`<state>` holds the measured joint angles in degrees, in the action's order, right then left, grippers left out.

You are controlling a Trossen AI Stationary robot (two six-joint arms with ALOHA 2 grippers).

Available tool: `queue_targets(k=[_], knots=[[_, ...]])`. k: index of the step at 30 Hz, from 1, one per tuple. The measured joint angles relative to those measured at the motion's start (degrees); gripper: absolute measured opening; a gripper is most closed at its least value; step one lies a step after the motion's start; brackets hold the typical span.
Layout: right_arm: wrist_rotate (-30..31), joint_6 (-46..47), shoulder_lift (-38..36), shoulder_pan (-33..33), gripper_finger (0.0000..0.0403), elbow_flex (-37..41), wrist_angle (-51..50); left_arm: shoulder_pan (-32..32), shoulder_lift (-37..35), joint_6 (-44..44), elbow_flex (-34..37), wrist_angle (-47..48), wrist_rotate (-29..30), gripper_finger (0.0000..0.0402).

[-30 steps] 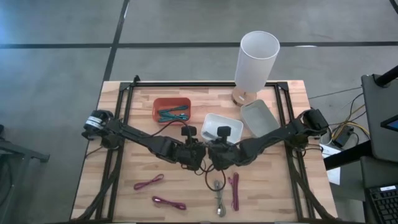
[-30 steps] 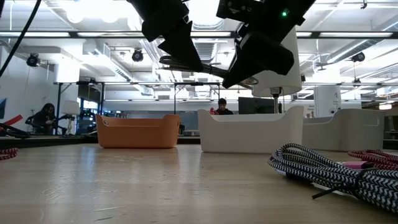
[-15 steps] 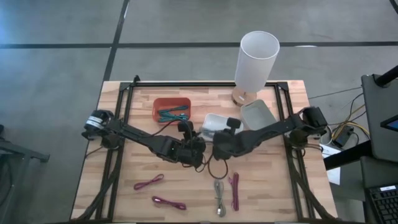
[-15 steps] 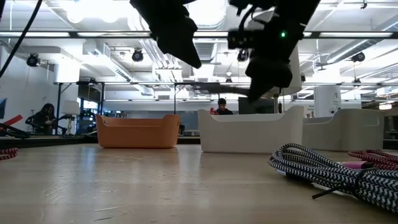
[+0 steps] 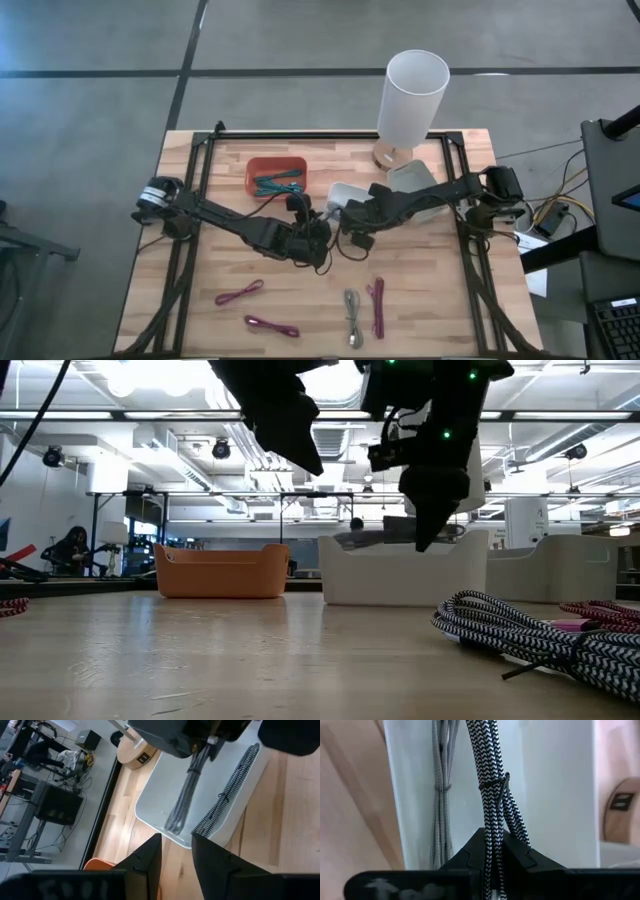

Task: Pick & Place USB Port
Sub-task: Put the top white charger cable into the white bin

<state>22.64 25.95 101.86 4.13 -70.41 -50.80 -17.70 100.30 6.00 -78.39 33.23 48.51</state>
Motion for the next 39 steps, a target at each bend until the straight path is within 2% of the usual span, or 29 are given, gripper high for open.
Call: queue_targets(k=[4, 9, 24, 39], knots=[[-1.2, -0.02, 0.0, -1.15, 0.0033, 0.0, -1.06, 0.25, 0.03, 0.04, 0.0, 0.0, -0.56, 0.0115], [-5.94, -3.64, 0.0, -2.8, 0.0033, 0.07, -0.51, 0.59, 0.03, 0.1, 0.0, -0.14, -0.51, 0.0115], [-6.73, -6.62, 0.11, -6.28, 0.0035, 0.67, 3.33, 0.25, -0.08, 0.09, -0.11, -0.37, -0.63, 0.0115], [-6.19, -6.44, 0.09, -6.28, 0.0113, 3.5, 4.29, 0.34, -0.08, -0.2, -0.11, -0.22, -0.63, 0.0115]])
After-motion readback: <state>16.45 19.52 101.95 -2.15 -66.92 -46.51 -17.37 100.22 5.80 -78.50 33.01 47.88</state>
